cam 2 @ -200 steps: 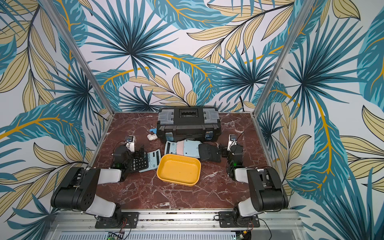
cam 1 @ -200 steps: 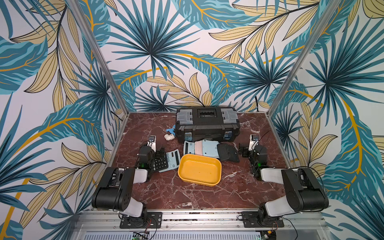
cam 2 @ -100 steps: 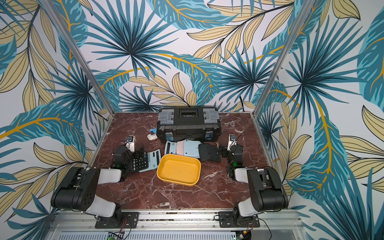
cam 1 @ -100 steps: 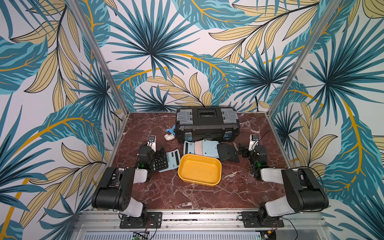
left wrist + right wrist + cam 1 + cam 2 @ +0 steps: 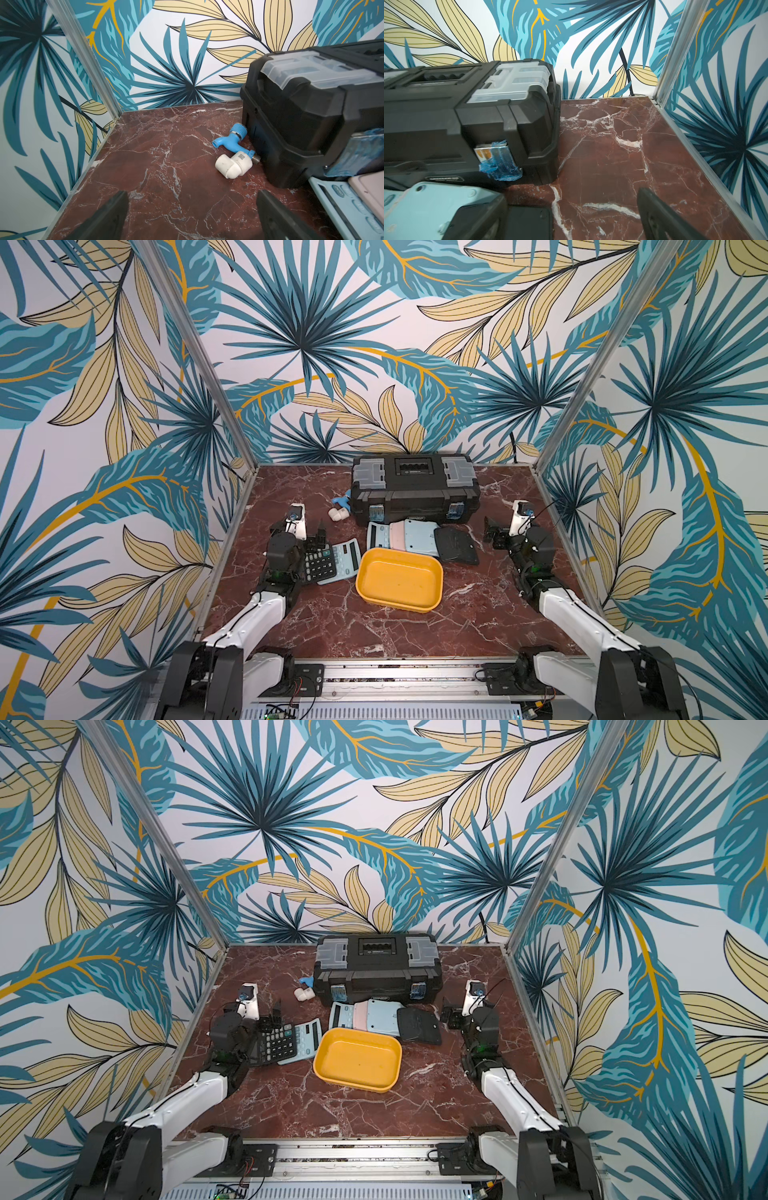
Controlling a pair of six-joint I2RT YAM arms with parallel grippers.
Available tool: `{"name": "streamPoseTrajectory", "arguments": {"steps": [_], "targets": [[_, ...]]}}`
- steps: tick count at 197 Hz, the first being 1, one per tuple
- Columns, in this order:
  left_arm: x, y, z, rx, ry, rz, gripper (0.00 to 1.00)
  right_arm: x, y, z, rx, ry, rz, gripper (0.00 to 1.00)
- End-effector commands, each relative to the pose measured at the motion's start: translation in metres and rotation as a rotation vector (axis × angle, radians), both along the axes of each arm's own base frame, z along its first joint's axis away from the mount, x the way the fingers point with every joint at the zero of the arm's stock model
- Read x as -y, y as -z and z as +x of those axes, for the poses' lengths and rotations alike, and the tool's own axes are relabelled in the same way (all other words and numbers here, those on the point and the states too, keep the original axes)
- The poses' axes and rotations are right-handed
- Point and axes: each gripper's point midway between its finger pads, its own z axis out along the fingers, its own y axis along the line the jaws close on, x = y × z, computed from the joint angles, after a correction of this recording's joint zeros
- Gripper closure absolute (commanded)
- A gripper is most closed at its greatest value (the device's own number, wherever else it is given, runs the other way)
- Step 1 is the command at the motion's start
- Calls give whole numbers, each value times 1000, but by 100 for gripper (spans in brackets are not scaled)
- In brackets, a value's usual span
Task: Put the calculator in the storage box
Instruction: Pick up the calculator at the center of the board.
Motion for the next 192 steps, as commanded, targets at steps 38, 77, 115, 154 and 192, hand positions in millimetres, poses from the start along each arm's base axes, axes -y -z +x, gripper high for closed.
{"name": "streamPoseTrajectory", "arguments": {"steps": [38, 77, 115, 154, 192], "targets": [[35, -46, -48, -17, 172, -356, 0, -30, -9, -71, -225, -96, 306, 0], [72, -51, -99, -72, 395, -535, 0, -41, 5, -117, -312, -99, 466, 1], [59, -38, -106, -11, 330, -591, 0, -44, 23, -129, -365, -104, 483, 0], [35, -12, -98, -37, 159, -617, 0, -60, 40, -120, -446, -164, 543, 1], [-25, 29, -100, -149, -238, -552, 0, -75, 46, -110, -476, -229, 611, 1]]}}
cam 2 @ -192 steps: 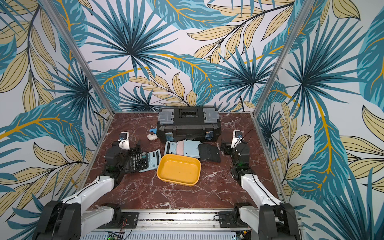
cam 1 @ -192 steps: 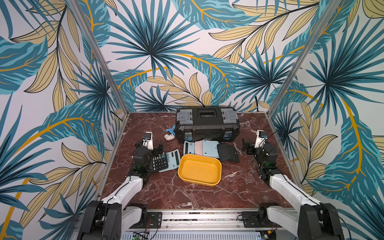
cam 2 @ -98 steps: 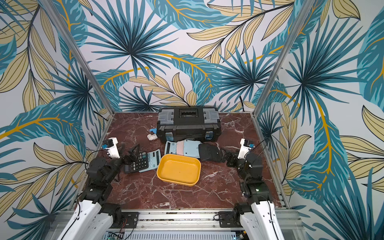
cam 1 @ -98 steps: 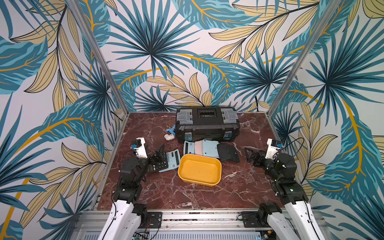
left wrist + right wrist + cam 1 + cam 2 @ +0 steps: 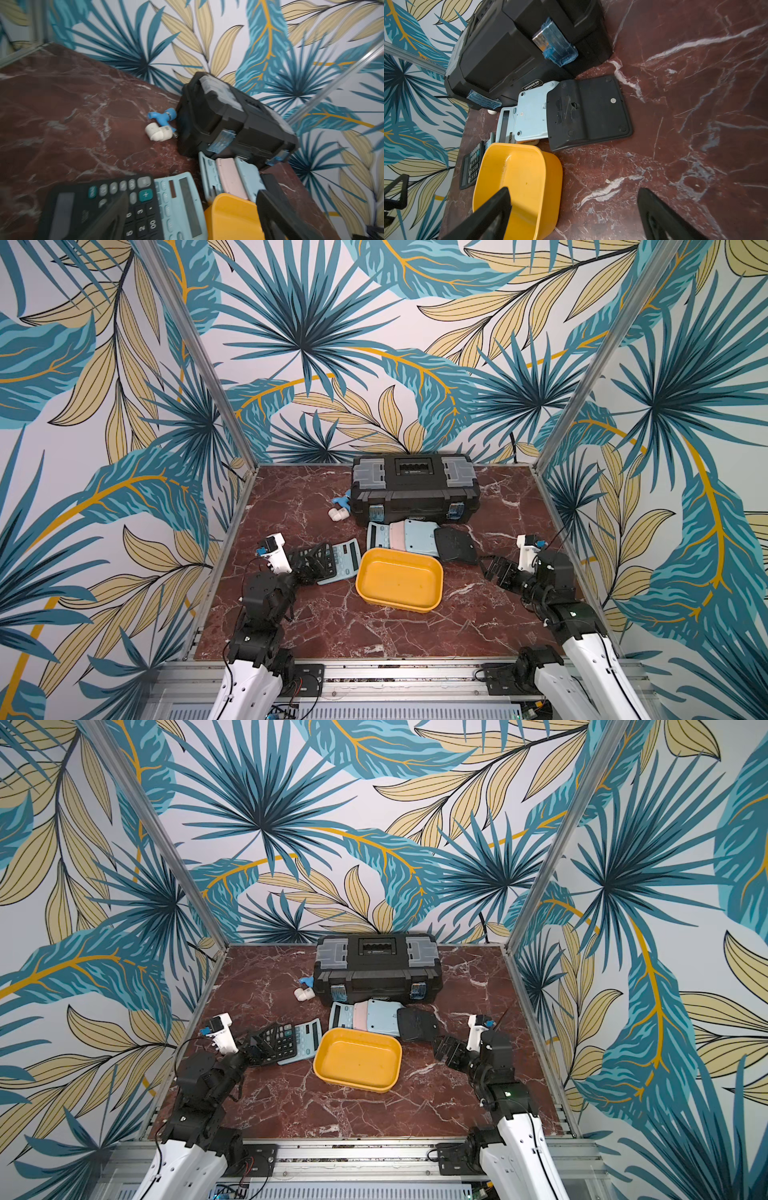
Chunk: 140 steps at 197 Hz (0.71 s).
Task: Put the calculator in the storage box
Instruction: Pick up the calculator at the center of the board.
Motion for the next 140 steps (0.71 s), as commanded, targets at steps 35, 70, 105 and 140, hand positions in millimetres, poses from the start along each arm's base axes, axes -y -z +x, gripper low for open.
{"name": "streamPoseTrajectory", "arguments": {"steps": [35, 70, 105, 140], "targets": [[-60, 52, 0, -252, -319, 18, 0, -32, 4, 3, -18, -133, 133, 0], [-72, 78, 10, -373, -343, -41, 0, -49, 11, -1, -31, -188, 188, 1], [-83, 102, 16, -456, -341, -157, 0, -66, 14, -11, -57, -266, 207, 1], [-84, 111, 22, -486, -322, -192, 0, -82, 23, -17, -78, -320, 218, 0]]}}
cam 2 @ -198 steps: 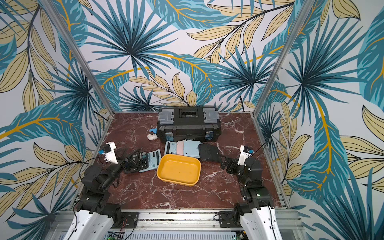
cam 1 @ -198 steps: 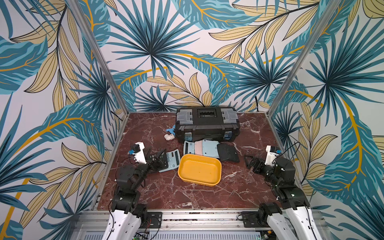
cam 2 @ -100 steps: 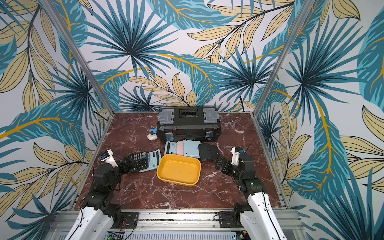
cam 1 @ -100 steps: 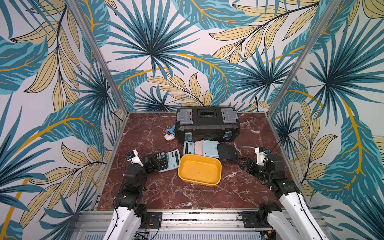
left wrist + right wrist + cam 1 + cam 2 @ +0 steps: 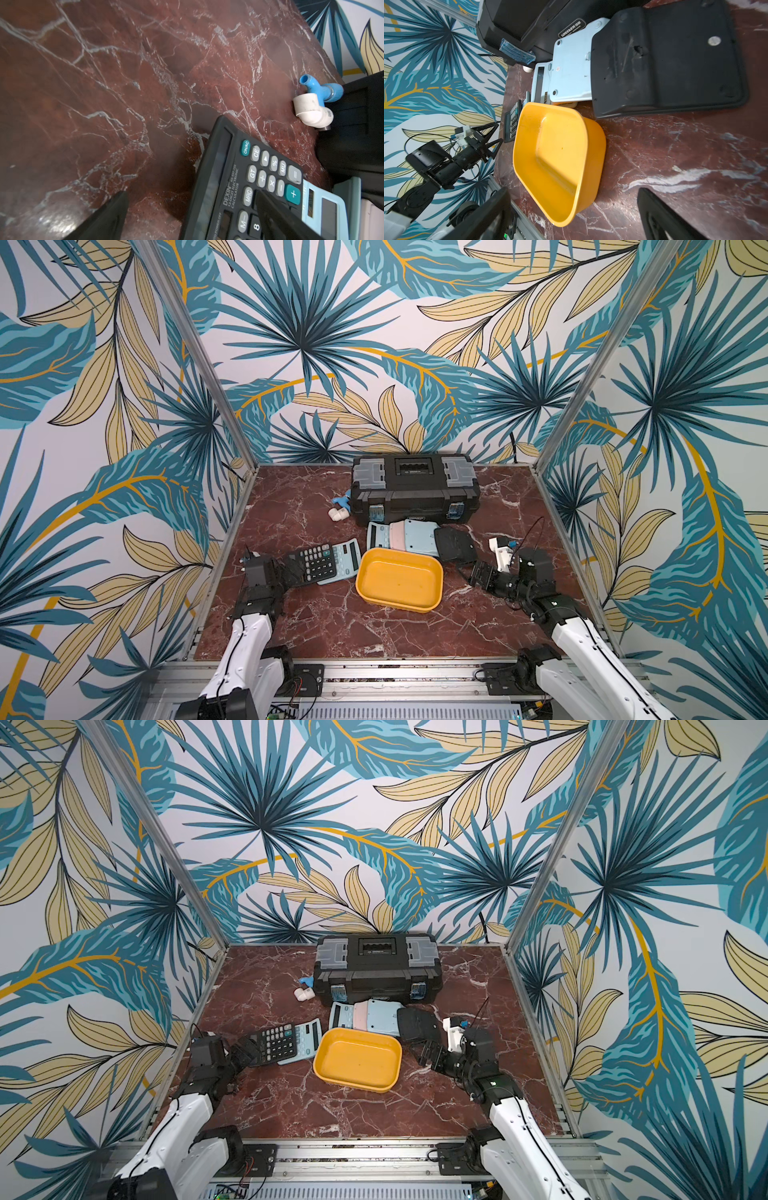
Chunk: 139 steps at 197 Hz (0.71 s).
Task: Put the calculator in the storage box
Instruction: Pick up the calculator at the center of the board.
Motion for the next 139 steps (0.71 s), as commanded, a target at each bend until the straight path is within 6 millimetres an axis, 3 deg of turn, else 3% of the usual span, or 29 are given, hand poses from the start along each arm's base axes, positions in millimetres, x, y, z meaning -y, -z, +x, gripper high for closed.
{"name": "streamPoseTrajectory", "arguments": {"steps": [1, 70, 139], "targets": [[2, -25, 23, 87, 32, -42, 0, -14, 9, -7, -17, -53, 22, 0], [-8, -23, 43, 93, 41, -30, 3, -37, 25, -13, -54, -132, -26, 0], [16, 1, 64, 52, 173, -210, 20, -38, 27, -17, -54, -145, -41, 0]]}}
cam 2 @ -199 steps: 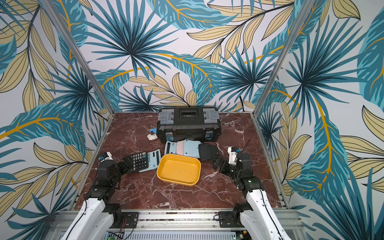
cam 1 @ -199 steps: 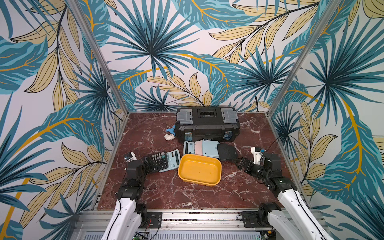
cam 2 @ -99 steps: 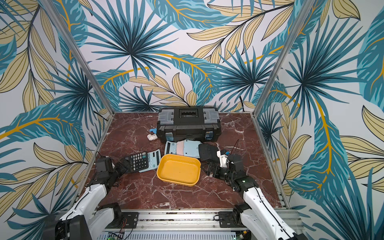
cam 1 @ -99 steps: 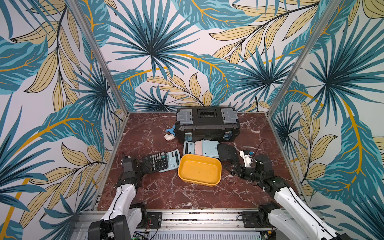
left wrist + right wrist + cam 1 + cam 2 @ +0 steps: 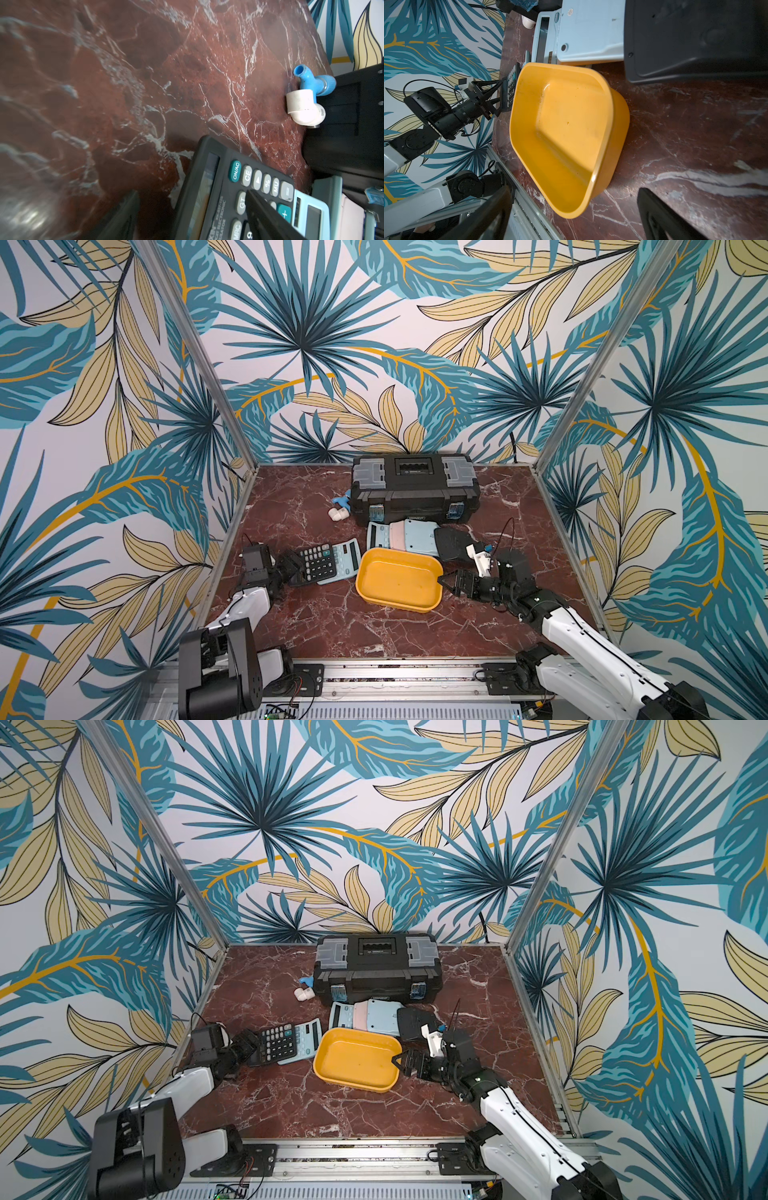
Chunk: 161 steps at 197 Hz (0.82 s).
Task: Put the calculator in the storage box
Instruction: Pick up the calculator at the center of the board.
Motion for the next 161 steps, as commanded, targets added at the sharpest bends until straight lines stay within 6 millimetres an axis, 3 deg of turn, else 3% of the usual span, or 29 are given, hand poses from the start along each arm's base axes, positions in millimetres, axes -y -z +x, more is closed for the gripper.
{"name": "streamPoseTrajectory", "arguments": {"steps": [1, 40, 161], "targets": [[7, -13, 21, 64, 64, -69, 20, 1, 4, -1, 8, 3, -10, 1], [12, -7, 23, 64, 86, -124, 31, 1, 4, 0, 9, 2, -13, 0], [24, -28, 8, 131, 115, -144, 77, 1, 3, 2, 6, 11, -11, 0]]}}
